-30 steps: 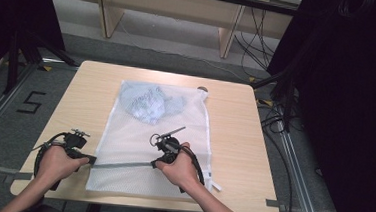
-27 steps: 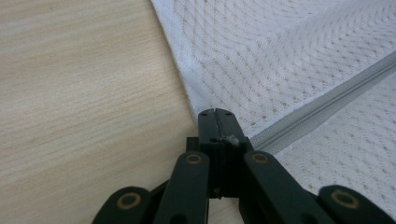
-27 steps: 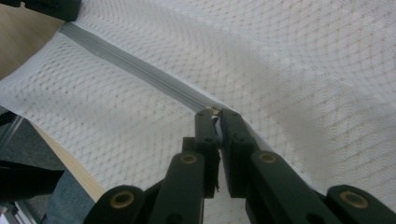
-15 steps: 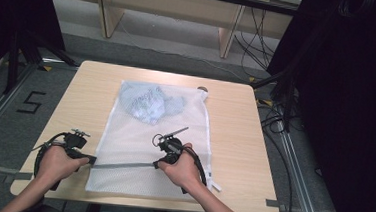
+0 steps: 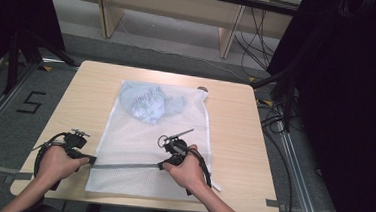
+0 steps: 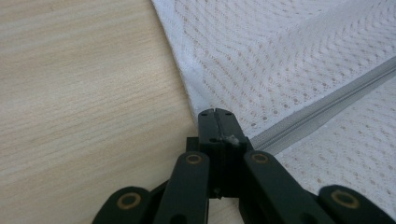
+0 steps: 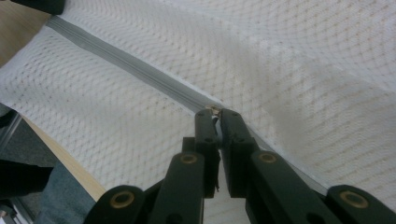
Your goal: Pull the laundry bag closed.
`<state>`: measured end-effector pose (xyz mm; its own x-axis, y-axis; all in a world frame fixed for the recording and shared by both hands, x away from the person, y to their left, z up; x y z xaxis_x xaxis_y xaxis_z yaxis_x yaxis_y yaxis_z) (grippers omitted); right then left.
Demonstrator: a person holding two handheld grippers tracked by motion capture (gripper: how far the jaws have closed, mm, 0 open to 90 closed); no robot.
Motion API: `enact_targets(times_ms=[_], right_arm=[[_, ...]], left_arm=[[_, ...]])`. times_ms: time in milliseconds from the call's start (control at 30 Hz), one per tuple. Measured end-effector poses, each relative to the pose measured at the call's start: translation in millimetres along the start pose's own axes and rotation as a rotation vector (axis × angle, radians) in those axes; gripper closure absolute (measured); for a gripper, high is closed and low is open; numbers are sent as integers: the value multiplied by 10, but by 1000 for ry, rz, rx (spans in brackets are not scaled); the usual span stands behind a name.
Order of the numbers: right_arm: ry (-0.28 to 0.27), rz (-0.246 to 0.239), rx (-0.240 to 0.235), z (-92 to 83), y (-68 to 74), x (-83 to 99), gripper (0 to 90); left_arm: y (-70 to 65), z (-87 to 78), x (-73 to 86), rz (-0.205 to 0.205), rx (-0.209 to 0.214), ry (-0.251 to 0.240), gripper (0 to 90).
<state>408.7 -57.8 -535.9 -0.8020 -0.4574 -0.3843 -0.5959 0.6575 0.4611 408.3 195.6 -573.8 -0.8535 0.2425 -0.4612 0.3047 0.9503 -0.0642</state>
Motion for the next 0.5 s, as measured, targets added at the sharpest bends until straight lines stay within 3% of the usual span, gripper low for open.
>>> enact_targets(times_ms=[100,133,200,233,300,400,500], right_arm=[[-1,-1,9,-7,-33,-1,870],[-9,-10,-7,-13,-23,-3,870],[0,-11,11,-23,-50,12,870],[-2,18,11,-16,-34,15,870],[0,-6,-2,-29,-41,23,870],[-12,25,15,-41,-54,28,870],[-6,14,5,-65,-65,38,870]], left_arm=[[-1,-1,0,1,0,0,897],[-2,-1,0,1,-1,0,897],[-4,0,0,0,-1,-1,897],[-2,1,-1,4,0,-2,897],[-13,1,-4,-5,3,3,897],[-12,-19,15,-4,-1,27,897],[-6,-18,13,4,-2,25,897]])
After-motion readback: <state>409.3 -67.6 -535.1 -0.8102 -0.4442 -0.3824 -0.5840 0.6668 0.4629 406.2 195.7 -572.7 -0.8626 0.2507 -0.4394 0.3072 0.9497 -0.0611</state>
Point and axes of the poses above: each handheld gripper's, and its own axes: z roughly forward along the jaws, x roughly out of its underside, y roughly to its left, the point moved 9 cm from there along z, roughly forward along the jaws, and after that the axes turned 12 degrees about -x, right-handed, at the moved point
